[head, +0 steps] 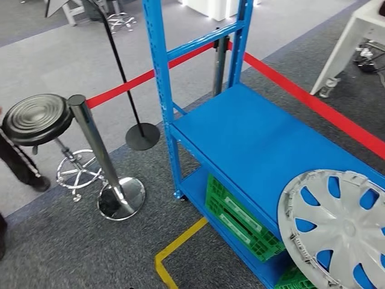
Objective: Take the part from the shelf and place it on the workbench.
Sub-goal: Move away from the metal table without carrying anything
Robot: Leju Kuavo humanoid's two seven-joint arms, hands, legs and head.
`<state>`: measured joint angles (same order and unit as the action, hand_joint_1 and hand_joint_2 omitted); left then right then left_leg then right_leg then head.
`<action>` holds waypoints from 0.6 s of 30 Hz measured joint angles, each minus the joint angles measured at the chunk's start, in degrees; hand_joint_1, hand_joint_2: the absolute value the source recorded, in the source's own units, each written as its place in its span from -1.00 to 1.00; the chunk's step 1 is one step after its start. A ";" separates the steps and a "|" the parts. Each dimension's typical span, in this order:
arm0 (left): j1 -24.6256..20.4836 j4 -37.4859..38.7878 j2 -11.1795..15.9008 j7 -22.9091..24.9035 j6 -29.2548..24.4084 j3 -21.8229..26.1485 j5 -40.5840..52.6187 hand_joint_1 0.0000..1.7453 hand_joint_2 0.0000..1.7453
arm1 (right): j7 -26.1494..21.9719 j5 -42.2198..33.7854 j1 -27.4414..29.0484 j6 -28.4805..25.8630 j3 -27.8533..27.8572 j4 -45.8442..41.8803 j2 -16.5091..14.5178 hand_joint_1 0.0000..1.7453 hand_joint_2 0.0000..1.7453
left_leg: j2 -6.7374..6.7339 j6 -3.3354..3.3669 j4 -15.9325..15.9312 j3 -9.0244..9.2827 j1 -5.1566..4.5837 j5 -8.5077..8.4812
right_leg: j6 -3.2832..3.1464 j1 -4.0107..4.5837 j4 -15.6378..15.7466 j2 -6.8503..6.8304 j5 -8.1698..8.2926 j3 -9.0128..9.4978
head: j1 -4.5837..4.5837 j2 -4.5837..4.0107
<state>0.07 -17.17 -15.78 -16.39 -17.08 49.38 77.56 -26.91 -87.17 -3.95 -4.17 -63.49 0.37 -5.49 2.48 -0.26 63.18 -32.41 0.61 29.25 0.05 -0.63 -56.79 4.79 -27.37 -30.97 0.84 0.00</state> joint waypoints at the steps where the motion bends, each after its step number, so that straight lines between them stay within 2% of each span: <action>1: 0.00 -0.03 -0.02 -0.04 0.05 0.04 0.08 -1.00 -1.00 | 0.04 0.00 -0.09 0.00 0.00 0.00 0.00 -1.00 -1.00 | 1.40 0.06 -2.96 1.20 0.20 -1.00 | 0.30 0.01 -0.16 0.70 0.06 -0.27 | 0.00 0.00; 2: -0.01 -0.04 -0.05 -0.07 0.10 0.09 0.20 -1.00 -1.00 | 0.09 0.00 -0.15 0.00 0.00 0.01 0.01 -1.00 -1.00 | 2.49 0.16 -4.55 1.74 0.29 -1.25 | 0.68 -0.01 -0.27 1.34 0.17 -0.65 | 0.02 0.00; 3: -0.01 -0.05 -0.08 -0.09 0.15 0.14 0.30 -1.00 -1.00 | 0.16 0.00 -0.16 -0.03 0.00 0.01 0.01 -1.00 -1.00 | 2.82 0.32 -4.94 1.78 0.25 -1.01 | 1.09 -0.10 -0.32 1.95 0.35 -1.02 | 0.02 0.00; 4: -0.01 -0.08 -0.09 -0.11 0.15 0.18 0.39 -1.00 -1.00 | 0.24 0.00 -0.07 -0.10 0.00 0.01 0.02 -1.00 -1.00 | 2.24 0.58 -5.15 1.78 0.20 -1.01 | 1.51 -0.26 -0.23 2.54 0.53 -1.51 | 0.04 0.00; 5: -0.04 -0.11 -0.13 -0.12 0.16 0.21 0.45 -1.00 -1.00 | 0.31 0.00 0.06 -0.18 0.00 0.02 0.03 -1.00 -1.00 | 1.57 0.91 -5.32 1.77 0.17 -1.17 | 1.83 -0.35 -0.34 2.31 0.49 -1.85 | 0.03 0.00; 7: -0.09 -0.16 -0.19 -0.21 0.20 0.27 0.49 -1.00 -1.00 | 0.43 0.00 0.09 -0.37 0.00 0.02 0.04 -1.00 -1.00 | -0.08 1.70 -5.74 1.83 0.16 -1.43 | 2.22 -0.23 -3.07 -0.49 -1.24 -3.57 | 0.34 0.00; 8: -0.09 -0.16 -0.20 -0.26 0.25 0.31 0.51 -1.00 -1.00 | 0.45 0.00 -0.02 -0.41 0.00 0.02 0.04 -1.00 -1.00 | -1.03 1.98 -5.84 1.82 0.06 -1.47 | 2.26 -0.14 -6.25 -2.40 -2.98 -5.05 | 0.51 0.00; 9: -0.04 -0.16 -0.20 -0.34 0.32 0.36 0.51 -1.00 -1.00 | 0.46 0.00 -0.15 -0.43 0.00 0.02 0.04 -1.00 -1.00 | -1.97 2.18 -5.84 1.75 -0.09 -1.43 | 2.32 -0.06 -10.25 -3.68 -4.94 -6.99 | 0.69 0.00; 10: 0.01 -0.16 -0.19 -0.41 0.40 0.42 0.51 -1.00 -1.00 | 0.46 0.00 -0.22 -0.43 0.00 0.02 0.04 -1.00 -1.00 | -2.94 2.26 -5.83 1.70 -0.24 -1.39 | 2.37 -0.06 -14.09 -4.18 -6.50 -8.78 | 0.74 0.00; 11: 0.04 -0.16 -0.18 -0.50 0.48 0.46 0.51 -1.00 -1.00 | 0.46 0.00 -0.19 -0.42 0.00 0.02 0.04 -1.00 -1.00 | -3.84 2.31 -5.82 1.68 -0.35 -1.36 | 2.39 -0.06 -16.53 -4.39 -7.16 -9.82 | 0.73 0.00; 12: 0.02 -0.16 -0.17 -0.61 0.52 0.49 0.51 -1.00 -1.00 | 0.46 0.00 -0.09 -0.38 0.00 0.02 0.04 -1.00 -1.00 | -4.64 2.33 -5.81 1.69 -0.43 -1.32 | 2.38 -0.05 -16.81 -4.53 -6.73 -9.74 | 0.75 0.00; 13: -0.01 -0.16 -0.18 -0.73 0.55 0.51 0.51 -1.00 -1.00 | 0.46 0.00 0.01 -0.34 0.00 0.02 0.05 -1.00 -1.00 | -5.34 2.33 -5.81 1.75 -0.49 -1.28 | 2.29 -0.04 -14.71 -4.80 -5.32 -8.41 | 0.75 0.00; 15: -0.06 -0.16 -0.19 -0.97 0.55 0.52 0.51 -1.00 -1.00 | 0.46 0.00 0.01 -0.26 0.00 0.02 0.07 -1.00 -1.00 | -6.55 2.12 -5.78 2.01 -0.67 -1.10 | 1.88 0.21 -6.34 -6.80 -2.03 -3.55 | 0.76 0.00; 16: -0.07 -0.16 -0.19 -1.07 0.55 0.53 0.51 -1.00 -1.00 | 0.46 0.00 -0.12 -0.21 0.00 0.02 0.08 -1.00 -1.00 | -7.08 1.92 -5.71 2.11 -0.82 -0.98 | 1.52 0.39 -2.96 -7.75 -1.12 -1.59 | 0.75 0.00; 17: -0.08 -0.16 -0.17 -1.13 0.55 0.54 0.51 -1.00 -1.00 | 0.46 0.00 -0.24 -0.16 0.00 0.02 0.09 -1.00 -1.00 | -7.59 1.68 -5.65 2.17 -0.95 -0.91 | 1.17 0.58 -0.94 -8.42 -0.79 -0.45 | 0.75 0.00; 18: -0.10 -0.16 -0.16 -1.16 0.55 0.54 0.51 -1.00 -1.00 | 0.48 0.00 -0.29 -0.12 0.00 0.02 0.09 -1.00 -1.00 | -8.06 1.45 -5.61 2.22 -1.07 -0.89 | 0.85 0.76 -0.44 -8.45 -0.94 -0.23 | 0.74 0.00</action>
<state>-0.02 -17.33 -15.94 -17.55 -16.52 49.92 78.07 -26.43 -87.17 -4.24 -4.29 -63.49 0.39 -5.40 -5.58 1.18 57.57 -30.19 -0.46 28.36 0.90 0.13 -57.22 -3.67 -28.32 -31.19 1.58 0.00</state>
